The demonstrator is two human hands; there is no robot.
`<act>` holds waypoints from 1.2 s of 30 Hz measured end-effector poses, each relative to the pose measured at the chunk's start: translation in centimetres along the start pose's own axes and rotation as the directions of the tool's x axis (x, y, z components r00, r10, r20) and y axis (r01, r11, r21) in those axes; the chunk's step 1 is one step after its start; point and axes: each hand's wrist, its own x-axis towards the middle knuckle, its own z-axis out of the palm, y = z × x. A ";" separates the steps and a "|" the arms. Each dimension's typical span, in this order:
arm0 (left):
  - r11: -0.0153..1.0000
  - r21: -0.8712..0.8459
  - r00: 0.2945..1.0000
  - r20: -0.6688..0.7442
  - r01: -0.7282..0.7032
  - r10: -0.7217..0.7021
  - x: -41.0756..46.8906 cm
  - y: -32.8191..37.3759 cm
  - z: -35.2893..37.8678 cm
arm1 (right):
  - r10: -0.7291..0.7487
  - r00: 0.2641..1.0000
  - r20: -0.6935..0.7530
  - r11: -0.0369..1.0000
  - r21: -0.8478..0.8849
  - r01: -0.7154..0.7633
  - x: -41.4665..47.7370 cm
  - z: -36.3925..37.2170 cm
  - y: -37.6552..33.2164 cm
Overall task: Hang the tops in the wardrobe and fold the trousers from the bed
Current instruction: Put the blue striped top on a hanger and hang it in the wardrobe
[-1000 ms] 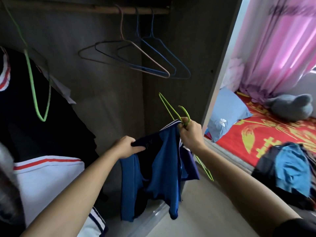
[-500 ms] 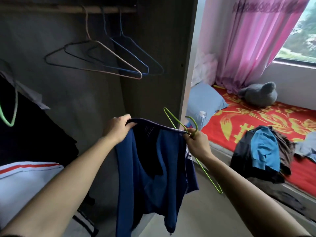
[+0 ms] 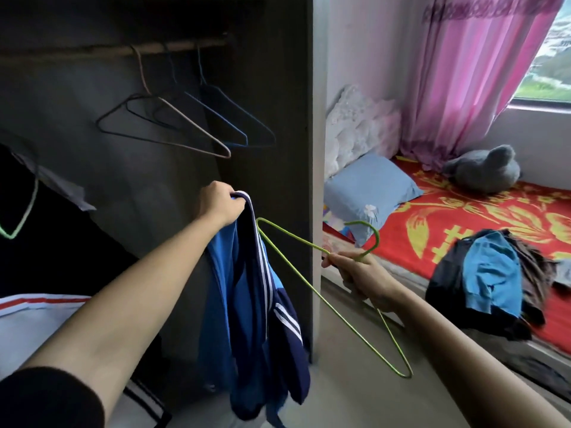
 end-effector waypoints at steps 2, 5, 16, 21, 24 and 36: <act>0.998 0.060 1.000 -0.005 0.005 -0.005 -0.2 0.8 -0.1 | -0.043 0.999 -0.002 0.998 -0.036 0.043 0.0 0.6 0.0; 0.994 0.102 0.999 -0.023 0.043 -0.041 -0.4 0.9 -0.2 | -0.196 0.978 -0.063 0.977 -0.097 0.190 -0.1 0.9 0.3; 0.995 -0.094 0.995 -0.091 0.039 -0.047 -1.9 2.5 0.7 | -0.133 0.989 -0.059 0.957 -0.267 0.113 3.8 5.1 -1.6; 0.973 -0.229 0.997 -0.075 -0.012 -0.005 -2.3 4.3 -0.3 | -0.075 0.984 -0.162 0.920 -0.393 0.005 7.2 6.9 -2.7; 0.967 -0.252 0.999 -0.038 -0.039 0.030 -3.2 3.6 -1.1 | -0.061 0.961 -0.269 0.958 -0.287 -0.019 8.9 6.4 -3.3; 0.923 -0.200 0.917 0.166 -0.328 0.362 -4.5 2.8 -1.5 | -0.212 0.905 -0.370 0.977 -0.116 0.181 9.6 5.0 -3.1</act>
